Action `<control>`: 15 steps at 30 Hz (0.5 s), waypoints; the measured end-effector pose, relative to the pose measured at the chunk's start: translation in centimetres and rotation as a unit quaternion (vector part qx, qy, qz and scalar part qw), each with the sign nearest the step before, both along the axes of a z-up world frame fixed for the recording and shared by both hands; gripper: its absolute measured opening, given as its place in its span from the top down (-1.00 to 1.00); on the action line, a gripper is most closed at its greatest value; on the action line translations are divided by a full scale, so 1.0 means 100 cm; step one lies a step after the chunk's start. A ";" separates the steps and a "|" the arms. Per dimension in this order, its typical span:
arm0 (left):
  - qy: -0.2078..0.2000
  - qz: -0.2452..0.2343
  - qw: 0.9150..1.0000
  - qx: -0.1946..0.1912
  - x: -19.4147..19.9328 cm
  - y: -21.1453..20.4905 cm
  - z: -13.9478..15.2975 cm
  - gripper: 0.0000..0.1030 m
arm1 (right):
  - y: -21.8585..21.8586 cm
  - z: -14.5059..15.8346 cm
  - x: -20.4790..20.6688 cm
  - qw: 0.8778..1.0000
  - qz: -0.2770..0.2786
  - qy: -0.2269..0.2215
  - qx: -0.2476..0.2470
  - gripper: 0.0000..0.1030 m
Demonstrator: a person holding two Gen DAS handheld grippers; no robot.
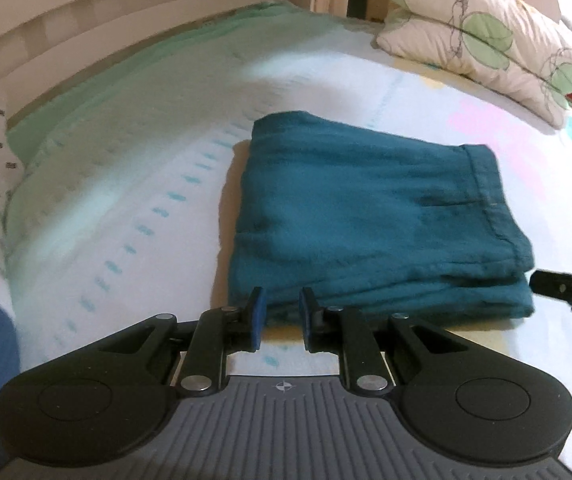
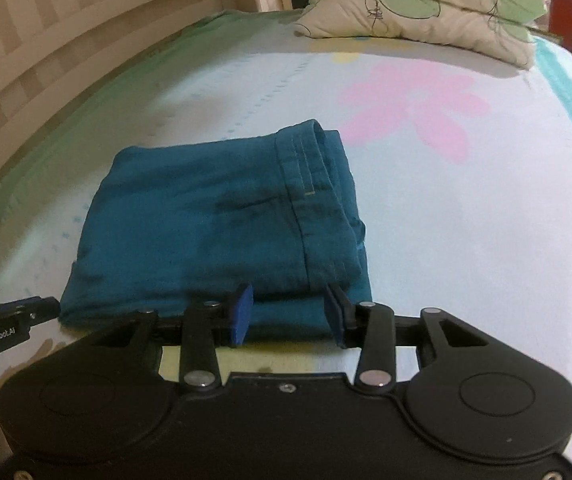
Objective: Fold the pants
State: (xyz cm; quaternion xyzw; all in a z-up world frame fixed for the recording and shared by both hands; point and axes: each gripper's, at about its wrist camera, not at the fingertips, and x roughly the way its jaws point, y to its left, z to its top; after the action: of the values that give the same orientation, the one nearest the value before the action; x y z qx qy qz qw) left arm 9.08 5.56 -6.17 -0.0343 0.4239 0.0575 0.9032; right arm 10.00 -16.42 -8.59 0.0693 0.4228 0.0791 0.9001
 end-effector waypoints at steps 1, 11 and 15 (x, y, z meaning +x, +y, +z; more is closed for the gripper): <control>-0.003 0.001 1.000 0.001 -0.005 -0.002 0.003 0.65 | 0.002 0.002 -0.003 1.000 -0.001 0.000 -0.004 0.02; -0.031 0.003 0.999 0.023 -0.055 -0.029 0.037 0.65 | 0.019 0.041 -0.065 0.999 0.005 -0.040 -0.020 -0.14; -0.026 0.002 1.000 -0.003 -0.065 -0.030 0.044 0.64 | 0.017 0.047 -0.080 0.999 0.001 -0.045 -0.026 -0.14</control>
State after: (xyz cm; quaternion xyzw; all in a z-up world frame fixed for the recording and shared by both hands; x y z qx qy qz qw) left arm 2.60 2.58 -1.81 -0.0390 0.4005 0.0571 0.9137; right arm 2.04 -14.67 -3.88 0.0417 0.3836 0.0720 0.9197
